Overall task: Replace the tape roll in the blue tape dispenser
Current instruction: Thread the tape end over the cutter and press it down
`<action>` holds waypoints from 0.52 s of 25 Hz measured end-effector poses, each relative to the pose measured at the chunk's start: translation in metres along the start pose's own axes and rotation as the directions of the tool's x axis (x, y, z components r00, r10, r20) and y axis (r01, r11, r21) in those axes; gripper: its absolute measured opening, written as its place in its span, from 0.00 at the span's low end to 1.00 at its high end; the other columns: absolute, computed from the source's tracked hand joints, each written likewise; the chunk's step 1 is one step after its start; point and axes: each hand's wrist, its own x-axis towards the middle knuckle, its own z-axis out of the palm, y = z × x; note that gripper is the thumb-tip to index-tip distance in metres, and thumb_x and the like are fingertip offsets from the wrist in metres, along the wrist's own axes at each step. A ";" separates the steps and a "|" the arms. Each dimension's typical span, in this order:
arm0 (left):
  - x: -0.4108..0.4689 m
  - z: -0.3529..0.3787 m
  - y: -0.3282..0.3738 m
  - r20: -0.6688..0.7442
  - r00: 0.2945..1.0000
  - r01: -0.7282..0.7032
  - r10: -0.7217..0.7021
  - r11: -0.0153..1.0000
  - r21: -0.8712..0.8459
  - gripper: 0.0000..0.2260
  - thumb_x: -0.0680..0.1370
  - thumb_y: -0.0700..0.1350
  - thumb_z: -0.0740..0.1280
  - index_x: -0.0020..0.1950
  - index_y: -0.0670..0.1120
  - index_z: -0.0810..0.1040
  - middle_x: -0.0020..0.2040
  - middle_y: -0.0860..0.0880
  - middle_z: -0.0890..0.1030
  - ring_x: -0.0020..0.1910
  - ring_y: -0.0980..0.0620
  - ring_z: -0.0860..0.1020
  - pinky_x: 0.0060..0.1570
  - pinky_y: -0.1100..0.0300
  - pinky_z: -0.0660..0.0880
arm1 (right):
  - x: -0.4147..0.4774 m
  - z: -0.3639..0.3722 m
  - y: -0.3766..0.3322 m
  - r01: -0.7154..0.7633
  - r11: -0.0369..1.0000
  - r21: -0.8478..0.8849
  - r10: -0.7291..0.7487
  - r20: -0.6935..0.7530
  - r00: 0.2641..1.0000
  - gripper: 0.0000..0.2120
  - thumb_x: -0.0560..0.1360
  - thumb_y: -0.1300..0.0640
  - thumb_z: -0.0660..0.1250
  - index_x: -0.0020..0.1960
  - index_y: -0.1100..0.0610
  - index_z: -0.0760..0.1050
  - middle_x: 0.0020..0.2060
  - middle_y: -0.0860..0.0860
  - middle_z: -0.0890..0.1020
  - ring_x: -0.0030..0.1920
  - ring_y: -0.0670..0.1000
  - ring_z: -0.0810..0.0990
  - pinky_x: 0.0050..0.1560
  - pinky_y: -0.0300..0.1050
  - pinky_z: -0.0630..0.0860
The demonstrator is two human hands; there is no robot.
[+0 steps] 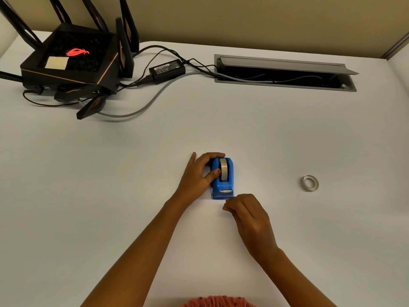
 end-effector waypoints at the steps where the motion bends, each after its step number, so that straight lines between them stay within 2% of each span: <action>1: 0.001 -0.004 0.002 0.054 0.998 0.021 -0.020 0.999 -0.030 0.13 0.80 0.43 0.58 0.64 0.50 0.71 0.63 0.51 0.75 0.63 0.56 0.71 0.75 0.51 0.40 | 0.000 0.001 0.000 0.001 1.000 0.001 -0.001 -0.004 1.000 0.16 0.79 0.53 0.57 0.46 0.62 0.80 0.39 0.57 0.84 0.40 0.52 0.80 0.43 0.39 0.77; 3: 0.004 -0.013 0.005 0.171 0.983 0.077 -0.064 0.995 -0.070 0.14 0.80 0.48 0.55 0.65 0.53 0.70 0.64 0.53 0.74 0.65 0.58 0.69 0.73 0.53 0.38 | 0.000 0.002 0.001 -0.005 1.000 0.003 0.005 -0.003 1.000 0.18 0.79 0.53 0.56 0.46 0.62 0.80 0.39 0.57 0.84 0.40 0.52 0.81 0.44 0.39 0.77; 5: 0.004 -0.016 0.009 0.220 0.973 0.085 -0.076 0.996 -0.031 0.15 0.78 0.51 0.58 0.65 0.53 0.69 0.65 0.53 0.73 0.64 0.58 0.70 0.73 0.53 0.38 | 0.000 0.003 0.000 -0.011 1.000 -0.003 0.012 0.004 1.000 0.15 0.78 0.54 0.58 0.46 0.62 0.80 0.39 0.56 0.83 0.41 0.52 0.80 0.43 0.39 0.77; 8: 0.001 -0.009 0.011 0.145 0.988 0.046 -0.053 0.998 0.048 0.19 0.75 0.52 0.65 0.65 0.52 0.69 0.64 0.52 0.74 0.61 0.57 0.71 0.73 0.50 0.40 | 0.000 0.003 0.000 -0.007 1.000 -0.026 0.008 0.004 1.000 0.12 0.77 0.56 0.61 0.45 0.62 0.81 0.39 0.56 0.83 0.40 0.53 0.80 0.42 0.40 0.77; 11: 0.000 -0.003 0.012 0.023 0.996 0.084 -0.084 0.996 -0.033 0.15 0.76 0.51 0.64 0.62 0.53 0.73 0.60 0.55 0.76 0.58 0.59 0.72 0.75 0.50 0.43 | 0.001 0.003 0.001 -0.019 1.000 -0.016 0.019 -0.003 1.000 0.10 0.75 0.57 0.63 0.45 0.62 0.81 0.39 0.56 0.83 0.40 0.53 0.80 0.42 0.40 0.77; 13: 0.001 -0.002 0.012 -0.007 0.994 0.108 -0.108 0.992 -0.060 0.12 0.76 0.52 0.63 0.60 0.55 0.74 0.57 0.58 0.76 0.57 0.60 0.72 0.75 0.48 0.45 | 0.001 0.003 0.001 -0.023 1.000 -0.013 0.023 -0.004 1.000 0.11 0.75 0.57 0.63 0.45 0.62 0.81 0.39 0.57 0.83 0.40 0.53 0.80 0.42 0.40 0.77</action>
